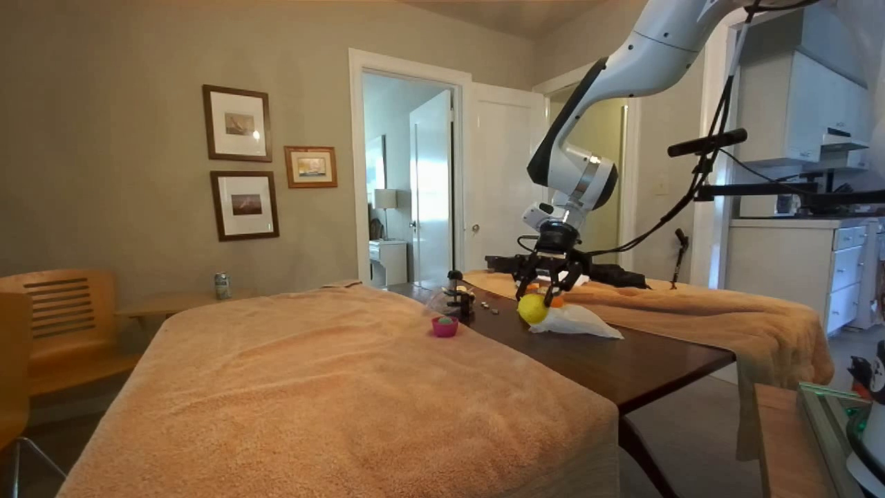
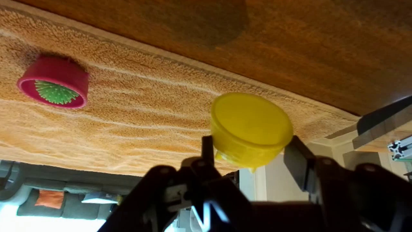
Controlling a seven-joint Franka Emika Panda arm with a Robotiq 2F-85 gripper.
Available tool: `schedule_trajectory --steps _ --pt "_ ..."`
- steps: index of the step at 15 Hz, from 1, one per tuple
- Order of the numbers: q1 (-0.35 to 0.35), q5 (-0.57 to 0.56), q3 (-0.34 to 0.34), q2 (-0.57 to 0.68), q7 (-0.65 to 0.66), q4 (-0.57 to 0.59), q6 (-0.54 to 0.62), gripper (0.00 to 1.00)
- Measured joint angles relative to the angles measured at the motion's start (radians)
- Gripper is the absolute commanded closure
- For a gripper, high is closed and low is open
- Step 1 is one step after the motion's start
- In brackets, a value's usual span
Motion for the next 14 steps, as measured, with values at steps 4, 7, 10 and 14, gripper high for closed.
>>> schedule_trajectory --steps 4,7,10,14 --pt "0.047 -0.002 -0.06 0.031 -0.035 0.034 -0.047 0.67" --pt "0.071 -0.01 -0.081 0.06 -0.077 0.054 -0.056 0.67" --pt "0.085 -0.021 -0.089 0.089 -0.129 0.074 -0.073 0.67" --pt "0.005 -0.106 0.03 0.109 -0.129 0.112 -0.082 0.67"
